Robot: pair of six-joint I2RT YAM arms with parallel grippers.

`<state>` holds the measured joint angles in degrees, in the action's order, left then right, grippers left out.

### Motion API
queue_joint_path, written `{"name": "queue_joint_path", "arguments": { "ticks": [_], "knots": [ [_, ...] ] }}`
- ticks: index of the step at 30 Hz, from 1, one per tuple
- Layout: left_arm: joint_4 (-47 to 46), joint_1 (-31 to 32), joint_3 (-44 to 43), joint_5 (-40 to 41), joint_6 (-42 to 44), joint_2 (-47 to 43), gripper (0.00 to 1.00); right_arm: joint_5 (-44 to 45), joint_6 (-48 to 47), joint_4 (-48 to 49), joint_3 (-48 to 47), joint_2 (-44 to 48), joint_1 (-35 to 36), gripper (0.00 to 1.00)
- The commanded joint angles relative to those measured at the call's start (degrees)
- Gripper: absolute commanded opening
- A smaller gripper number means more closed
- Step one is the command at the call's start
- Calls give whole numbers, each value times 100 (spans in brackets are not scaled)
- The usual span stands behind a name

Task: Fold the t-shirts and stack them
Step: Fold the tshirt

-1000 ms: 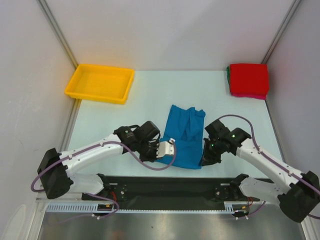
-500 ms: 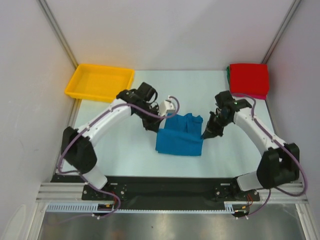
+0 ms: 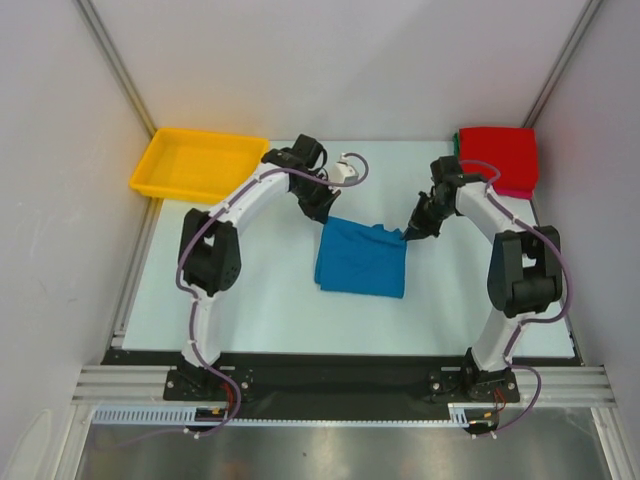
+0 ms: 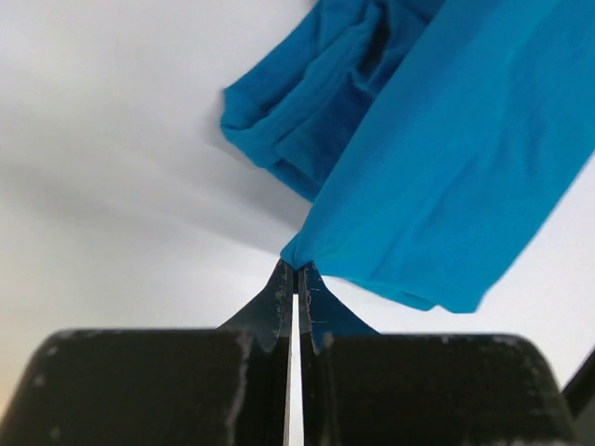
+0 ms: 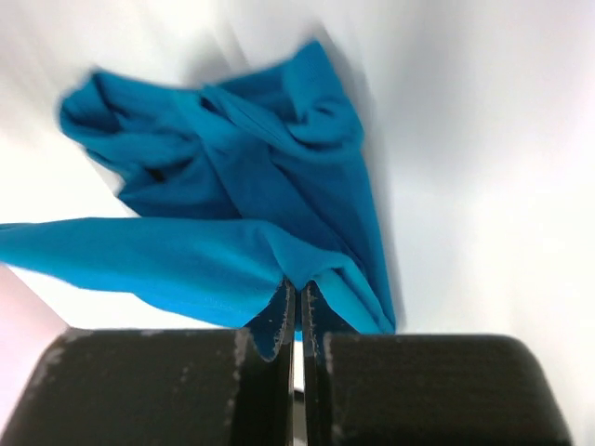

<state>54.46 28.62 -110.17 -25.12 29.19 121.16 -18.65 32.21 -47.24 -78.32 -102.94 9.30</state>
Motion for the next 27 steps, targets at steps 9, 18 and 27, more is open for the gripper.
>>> {"name": "queue_joint_path", "arguments": {
  "ticks": [9,18,27],
  "knots": [
    [-717,-111,-426,526,-580,504,0,73,216,909,-648,-718,-218,0],
    [-1103,-146,-470,797,-959,865,46,459,85,1428,-1238,-1176,-411,55],
    [-1059,-410,-314,1125,-1812,-100,53,1145,-804,1507,148,650,-342,36]
  ]
}}
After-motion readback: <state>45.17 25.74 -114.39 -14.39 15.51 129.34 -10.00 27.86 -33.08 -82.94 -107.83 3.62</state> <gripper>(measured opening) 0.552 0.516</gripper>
